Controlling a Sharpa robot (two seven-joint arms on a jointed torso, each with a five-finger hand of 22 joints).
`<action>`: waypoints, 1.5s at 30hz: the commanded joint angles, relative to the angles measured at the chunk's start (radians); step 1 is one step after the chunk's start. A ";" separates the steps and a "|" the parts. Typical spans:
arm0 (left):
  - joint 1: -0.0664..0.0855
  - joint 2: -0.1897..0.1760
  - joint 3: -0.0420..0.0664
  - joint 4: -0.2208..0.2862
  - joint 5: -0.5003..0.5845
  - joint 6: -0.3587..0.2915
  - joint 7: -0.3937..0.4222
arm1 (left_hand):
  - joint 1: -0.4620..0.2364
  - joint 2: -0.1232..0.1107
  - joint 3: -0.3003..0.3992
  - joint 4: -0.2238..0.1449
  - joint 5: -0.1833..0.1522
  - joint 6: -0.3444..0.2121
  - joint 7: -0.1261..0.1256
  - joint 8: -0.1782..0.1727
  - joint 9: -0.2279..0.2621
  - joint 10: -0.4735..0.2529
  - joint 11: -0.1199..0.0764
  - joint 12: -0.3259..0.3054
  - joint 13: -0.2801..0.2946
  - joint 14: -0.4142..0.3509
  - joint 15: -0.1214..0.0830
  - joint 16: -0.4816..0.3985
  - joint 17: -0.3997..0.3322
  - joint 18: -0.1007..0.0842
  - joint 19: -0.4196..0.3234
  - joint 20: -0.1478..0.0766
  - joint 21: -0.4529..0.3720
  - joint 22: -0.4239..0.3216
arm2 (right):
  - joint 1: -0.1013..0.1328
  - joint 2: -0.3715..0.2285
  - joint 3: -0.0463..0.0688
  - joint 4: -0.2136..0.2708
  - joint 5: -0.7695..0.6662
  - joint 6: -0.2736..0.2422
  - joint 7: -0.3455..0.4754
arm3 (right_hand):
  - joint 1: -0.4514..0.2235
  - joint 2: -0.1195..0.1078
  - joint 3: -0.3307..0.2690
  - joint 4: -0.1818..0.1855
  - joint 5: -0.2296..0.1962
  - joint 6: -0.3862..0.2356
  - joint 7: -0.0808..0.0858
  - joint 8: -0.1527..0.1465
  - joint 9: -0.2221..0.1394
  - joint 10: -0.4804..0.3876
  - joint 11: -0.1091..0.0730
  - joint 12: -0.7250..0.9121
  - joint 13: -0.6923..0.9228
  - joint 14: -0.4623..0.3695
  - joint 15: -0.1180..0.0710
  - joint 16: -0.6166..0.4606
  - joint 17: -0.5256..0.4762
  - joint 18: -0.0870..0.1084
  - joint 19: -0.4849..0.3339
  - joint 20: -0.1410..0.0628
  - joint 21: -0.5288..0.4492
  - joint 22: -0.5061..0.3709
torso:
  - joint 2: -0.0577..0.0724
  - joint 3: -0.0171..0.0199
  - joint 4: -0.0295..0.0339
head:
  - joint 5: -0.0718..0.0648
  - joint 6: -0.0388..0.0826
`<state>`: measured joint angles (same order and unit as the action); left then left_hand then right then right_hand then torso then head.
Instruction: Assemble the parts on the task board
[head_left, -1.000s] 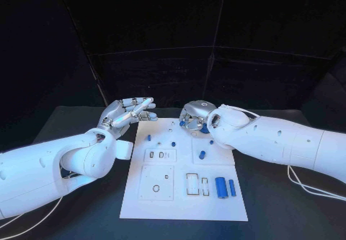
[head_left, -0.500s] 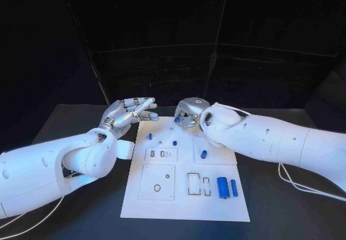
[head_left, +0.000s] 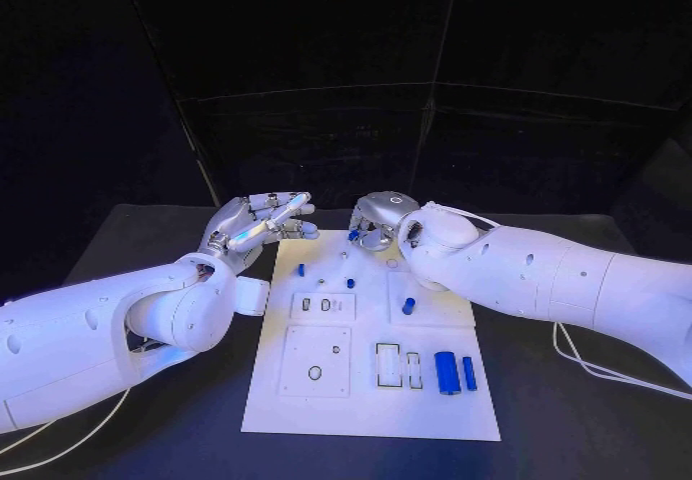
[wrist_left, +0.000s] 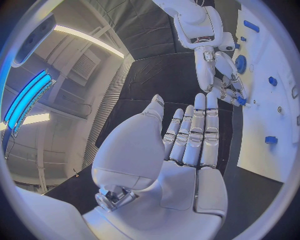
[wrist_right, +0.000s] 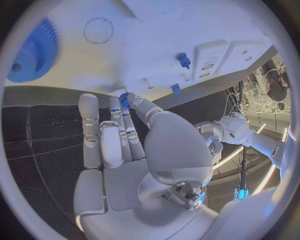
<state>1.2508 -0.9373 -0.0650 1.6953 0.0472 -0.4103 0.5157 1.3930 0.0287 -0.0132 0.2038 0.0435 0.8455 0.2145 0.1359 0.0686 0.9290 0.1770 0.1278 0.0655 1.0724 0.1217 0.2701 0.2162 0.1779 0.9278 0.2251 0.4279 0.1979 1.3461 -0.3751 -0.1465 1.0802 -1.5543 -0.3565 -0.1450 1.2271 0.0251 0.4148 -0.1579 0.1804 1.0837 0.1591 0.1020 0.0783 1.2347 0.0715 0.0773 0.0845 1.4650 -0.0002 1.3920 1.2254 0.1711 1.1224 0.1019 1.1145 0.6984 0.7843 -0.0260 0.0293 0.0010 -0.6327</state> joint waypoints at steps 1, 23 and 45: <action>0.003 0.001 0.001 0.002 -0.006 0.014 0.003 | 0.011 0.004 0.001 -0.008 0.005 0.003 0.016 -0.005 -0.001 0.002 0.004 -0.004 -0.001 0.003 0.000 -0.007 0.002 0.003 0.005 0.000 0.006 0.000 | 0.003 0.005 0.001 -0.002 -0.007 0.018 -0.005 | -0.005 0.003 0.007 0.015 0.002 0.021 -0.016 0.003 0.019 0.006 0.003 -0.006 0.001 0.045 -0.006 0.005 0.001 -0.013 0.006 -0.002 0.005 0.000 | 0.000 -0.0007 0.0010 | 0.001 0.001; 0.009 0.002 0.001 0.000 -0.006 0.013 0.001 | 0.012 0.005 0.001 -0.010 0.005 0.002 0.017 -0.006 -0.001 0.001 0.004 -0.006 -0.001 0.003 0.000 -0.008 0.003 0.003 0.004 0.000 0.006 0.000 | 0.003 0.026 0.001 -0.023 0.000 0.029 -0.001 | -0.016 -0.044 0.024 0.062 -0.062 -0.114 0.026 -0.042 -0.011 -0.164 0.048 -0.015 -0.022 0.036 0.032 -0.005 -0.026 -0.010 -0.015 0.028 -0.013 -0.028 | 0.001 -0.0001 -0.0005 | 0.010 -0.005; 0.012 -0.002 0.001 0.001 -0.005 0.013 0.000 | 0.013 0.005 0.001 -0.011 0.005 0.000 0.018 -0.009 -0.002 -0.001 0.005 -0.009 -0.001 0.002 0.001 -0.010 0.004 0.002 0.004 0.000 0.006 -0.001 | 0.003 -0.022 0.001 0.028 0.019 -0.023 0.009 | 0.028 -0.066 -0.010 0.095 -0.074 -0.218 0.032 -0.028 -0.007 -0.253 0.058 0.018 -0.018 0.019 0.040 -0.044 -0.096 0.003 -0.053 0.041 -0.059 -0.104 | -0.001 0.0001 -0.0031 | 0.006 -0.001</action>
<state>1.2609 -0.9387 -0.0650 1.6950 0.0471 -0.4090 0.5119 1.3966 0.0323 -0.0134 0.1983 0.0434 0.8455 0.2145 0.1290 0.0676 0.9290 0.1770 0.1229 0.0655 1.0723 0.1217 0.2665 0.2190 0.1778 0.9278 0.2251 0.4278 0.1978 1.3469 -0.3864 -0.1466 1.0966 -1.5439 -0.3390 -0.1441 1.2468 -0.0403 0.4058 -0.0670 0.1004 0.8605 0.1895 0.0693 0.0699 0.9736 0.1319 0.0906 0.0657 1.4650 0.0358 1.3499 1.1261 0.1711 1.0665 0.1428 1.0569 0.5909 0.7845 -0.0265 0.0264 0.0071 -0.6370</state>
